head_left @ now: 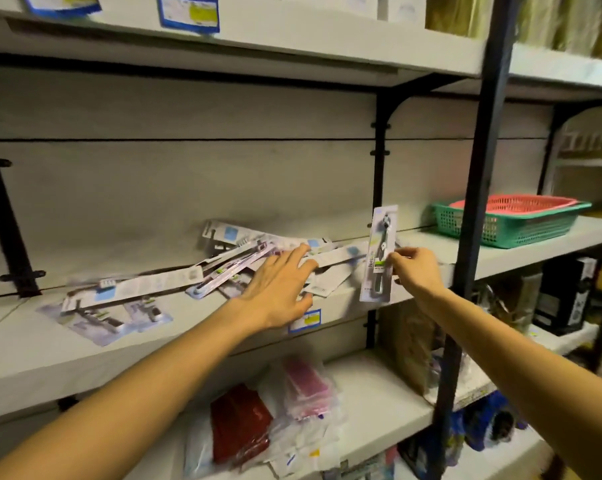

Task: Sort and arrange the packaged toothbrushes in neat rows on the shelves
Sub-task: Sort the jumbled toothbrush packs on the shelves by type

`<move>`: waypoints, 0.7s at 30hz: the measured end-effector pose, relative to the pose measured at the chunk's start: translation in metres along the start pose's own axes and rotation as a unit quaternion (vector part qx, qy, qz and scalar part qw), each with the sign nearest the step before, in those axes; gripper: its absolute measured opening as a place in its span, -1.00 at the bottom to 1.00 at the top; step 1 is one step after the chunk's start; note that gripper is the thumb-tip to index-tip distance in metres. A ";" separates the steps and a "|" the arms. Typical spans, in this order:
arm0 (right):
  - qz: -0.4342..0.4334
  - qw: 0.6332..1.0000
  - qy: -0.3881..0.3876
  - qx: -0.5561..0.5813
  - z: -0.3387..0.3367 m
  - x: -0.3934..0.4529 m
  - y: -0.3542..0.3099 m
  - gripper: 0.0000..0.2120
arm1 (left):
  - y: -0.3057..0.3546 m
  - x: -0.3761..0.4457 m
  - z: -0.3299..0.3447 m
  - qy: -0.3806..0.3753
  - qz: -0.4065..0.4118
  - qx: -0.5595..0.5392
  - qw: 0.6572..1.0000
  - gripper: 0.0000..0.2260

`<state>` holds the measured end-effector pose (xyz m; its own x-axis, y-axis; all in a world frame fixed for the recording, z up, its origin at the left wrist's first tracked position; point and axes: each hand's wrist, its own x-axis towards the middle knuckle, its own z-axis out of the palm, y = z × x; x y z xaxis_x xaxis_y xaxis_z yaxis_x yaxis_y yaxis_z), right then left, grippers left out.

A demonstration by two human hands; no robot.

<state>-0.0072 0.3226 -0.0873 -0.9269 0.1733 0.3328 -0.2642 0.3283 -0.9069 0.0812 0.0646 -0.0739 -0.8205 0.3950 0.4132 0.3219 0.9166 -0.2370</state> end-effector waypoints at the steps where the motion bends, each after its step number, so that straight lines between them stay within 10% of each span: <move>1: 0.010 1.000 0.001 -0.010 -0.005 0.015 0.000 -0.86 | -0.002 0.015 0.003 -0.014 -0.005 0.004 1.000 -0.47; 14: 0.032 0.978 -0.060 -0.199 -0.023 0.140 0.024 -0.71 | 0.004 0.131 0.049 -0.168 -0.088 -0.044 0.981 -0.33; 21: -0.034 0.950 -0.080 -0.301 -0.025 0.167 0.040 -0.82 | 0.009 0.144 0.052 -0.121 -0.115 -0.046 0.985 -0.62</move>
<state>-0.1660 0.3878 -0.0620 -0.9545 0.0053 0.2982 -0.1691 0.8139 -0.5559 -0.0582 0.1266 -0.0621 -0.9620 0.1593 0.2218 0.1458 0.9864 -0.0762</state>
